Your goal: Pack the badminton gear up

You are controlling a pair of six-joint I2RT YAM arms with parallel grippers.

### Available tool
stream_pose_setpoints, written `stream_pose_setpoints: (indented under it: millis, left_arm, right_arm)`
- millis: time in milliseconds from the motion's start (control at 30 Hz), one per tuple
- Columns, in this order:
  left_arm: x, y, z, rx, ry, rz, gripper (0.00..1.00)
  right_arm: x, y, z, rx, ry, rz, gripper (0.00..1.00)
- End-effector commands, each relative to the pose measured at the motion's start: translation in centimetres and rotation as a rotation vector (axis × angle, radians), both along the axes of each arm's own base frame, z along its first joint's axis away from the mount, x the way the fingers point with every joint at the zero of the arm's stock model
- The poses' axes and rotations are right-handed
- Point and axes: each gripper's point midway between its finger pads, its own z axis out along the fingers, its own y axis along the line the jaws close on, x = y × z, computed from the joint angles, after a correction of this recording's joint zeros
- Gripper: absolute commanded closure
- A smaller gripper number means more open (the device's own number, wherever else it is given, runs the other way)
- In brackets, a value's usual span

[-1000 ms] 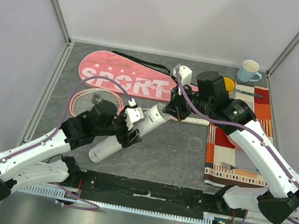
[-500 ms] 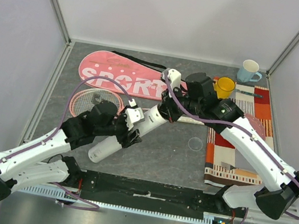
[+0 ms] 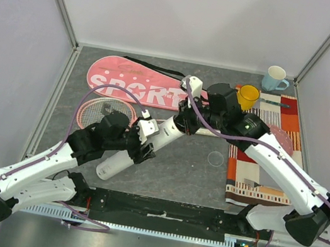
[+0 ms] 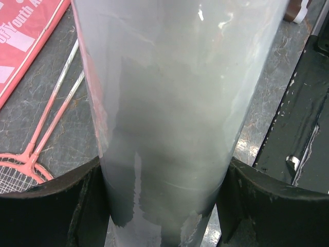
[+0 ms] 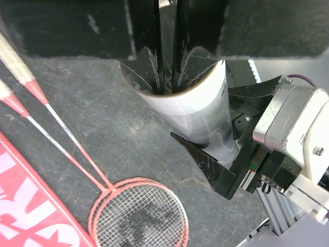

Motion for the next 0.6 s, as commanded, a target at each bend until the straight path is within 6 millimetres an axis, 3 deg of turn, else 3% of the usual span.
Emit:
stream_pose_setpoints:
  millis: [0, 200, 267, 333, 433, 500, 533, 567]
  left_arm:
    - [0.9, -0.9, 2.9, -0.070, -0.084, -0.007, 0.84]
    - [1.0, -0.7, 3.0, -0.069, -0.088, 0.006, 0.84]
    - [1.1, -0.7, 3.0, -0.066, -0.089, 0.010, 0.84]
    - [1.1, -0.7, 3.1, -0.069, -0.092, 0.012, 0.84]
    - [1.2, -0.6, 3.1, -0.069, -0.095, 0.017, 0.84]
    - [1.2, -0.5, 3.4, -0.075, -0.103, 0.022, 0.85]
    - [1.2, -0.4, 3.4, -0.077, -0.103, 0.024, 0.85]
    - [1.2, -0.4, 3.5, -0.078, -0.106, 0.029, 0.85]
  right_arm:
    - [0.5, -2.2, 3.9, 0.005, -0.127, -0.094, 0.74]
    - [1.1, -8.1, 8.6, 0.002, -0.264, -0.340, 0.45]
    - [1.6, -10.0, 9.0, -0.002, -0.288, -0.443, 0.38]
    - [2.5, -13.1, 8.5, -0.040, -0.322, -0.602, 0.36]
    - [3.9, -17.7, 5.5, -0.127, -0.306, -0.845, 0.32]
    - [4.1, -18.5, 1.7, -0.174, -0.228, -0.864, 0.32]
    - [4.8, -19.8, 0.2, -0.191, -0.184, -0.901, 0.32]
    - [5.0, -20.2, -3.3, -0.251, -0.115, -0.894, 0.31]
